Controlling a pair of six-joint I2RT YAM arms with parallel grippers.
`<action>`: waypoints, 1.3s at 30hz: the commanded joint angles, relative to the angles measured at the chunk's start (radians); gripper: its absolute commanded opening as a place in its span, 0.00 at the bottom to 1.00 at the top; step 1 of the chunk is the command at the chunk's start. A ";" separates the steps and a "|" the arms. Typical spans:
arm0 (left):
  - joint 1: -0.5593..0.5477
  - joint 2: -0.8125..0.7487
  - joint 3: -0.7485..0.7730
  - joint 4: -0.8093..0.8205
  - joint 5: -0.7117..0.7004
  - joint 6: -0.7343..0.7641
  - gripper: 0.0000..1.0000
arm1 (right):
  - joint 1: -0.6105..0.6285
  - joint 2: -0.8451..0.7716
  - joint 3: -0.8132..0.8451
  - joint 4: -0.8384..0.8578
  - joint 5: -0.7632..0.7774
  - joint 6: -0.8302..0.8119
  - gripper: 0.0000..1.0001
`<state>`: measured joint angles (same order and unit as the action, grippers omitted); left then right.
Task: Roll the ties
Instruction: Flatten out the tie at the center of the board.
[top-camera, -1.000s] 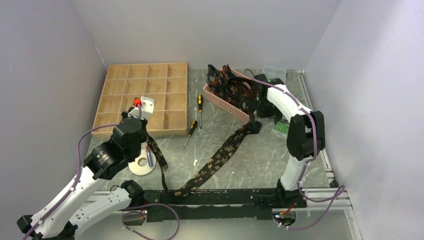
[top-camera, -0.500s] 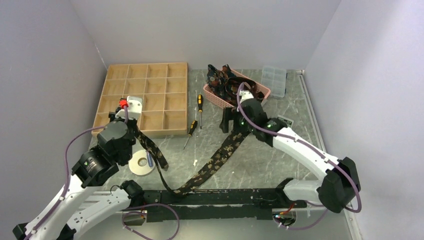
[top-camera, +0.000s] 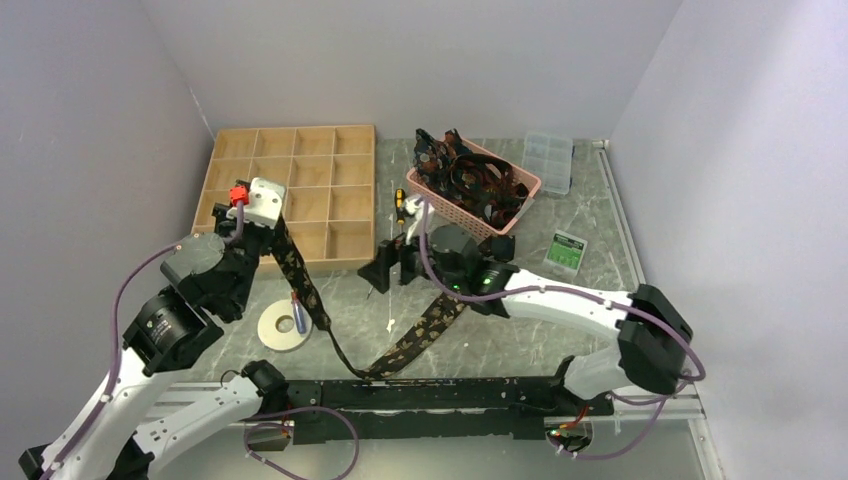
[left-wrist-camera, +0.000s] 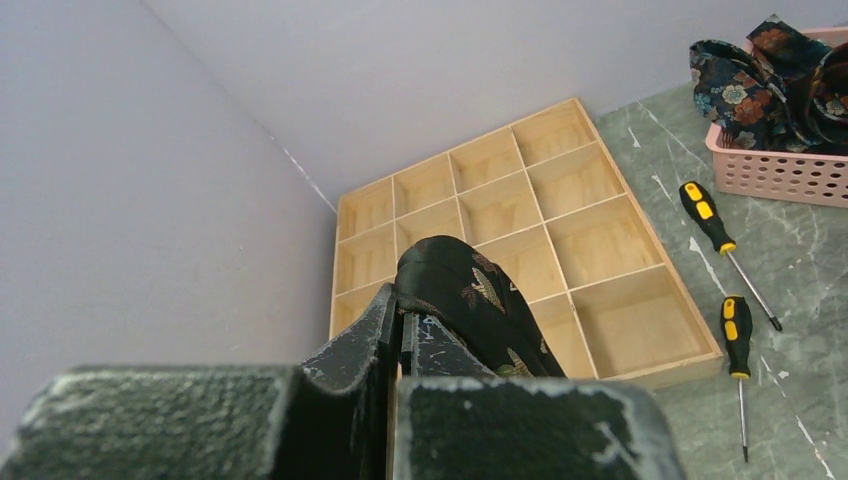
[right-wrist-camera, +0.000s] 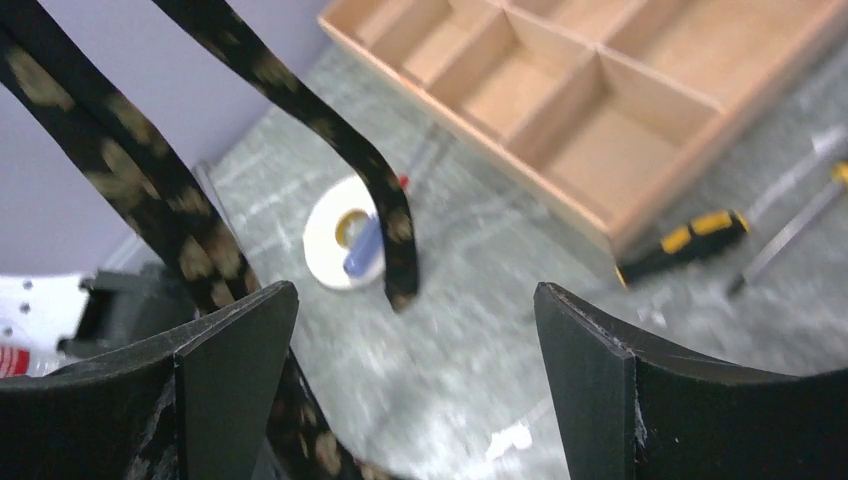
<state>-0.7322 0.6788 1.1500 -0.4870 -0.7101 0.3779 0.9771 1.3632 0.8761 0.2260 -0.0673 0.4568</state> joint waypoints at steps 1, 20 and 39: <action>0.004 0.006 0.043 -0.021 0.031 -0.070 0.03 | 0.087 0.102 0.120 0.274 0.097 -0.059 0.93; 0.004 0.173 0.199 -0.369 -0.043 -0.543 0.03 | 0.256 0.203 0.336 0.380 0.331 -0.272 0.99; 0.004 0.141 0.136 -0.300 0.052 -0.554 0.03 | 0.261 0.323 0.447 0.294 0.283 -0.253 0.65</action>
<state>-0.7322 0.8394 1.3094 -0.8474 -0.6991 -0.1402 1.2335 1.6722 1.2636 0.5392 0.2222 0.2047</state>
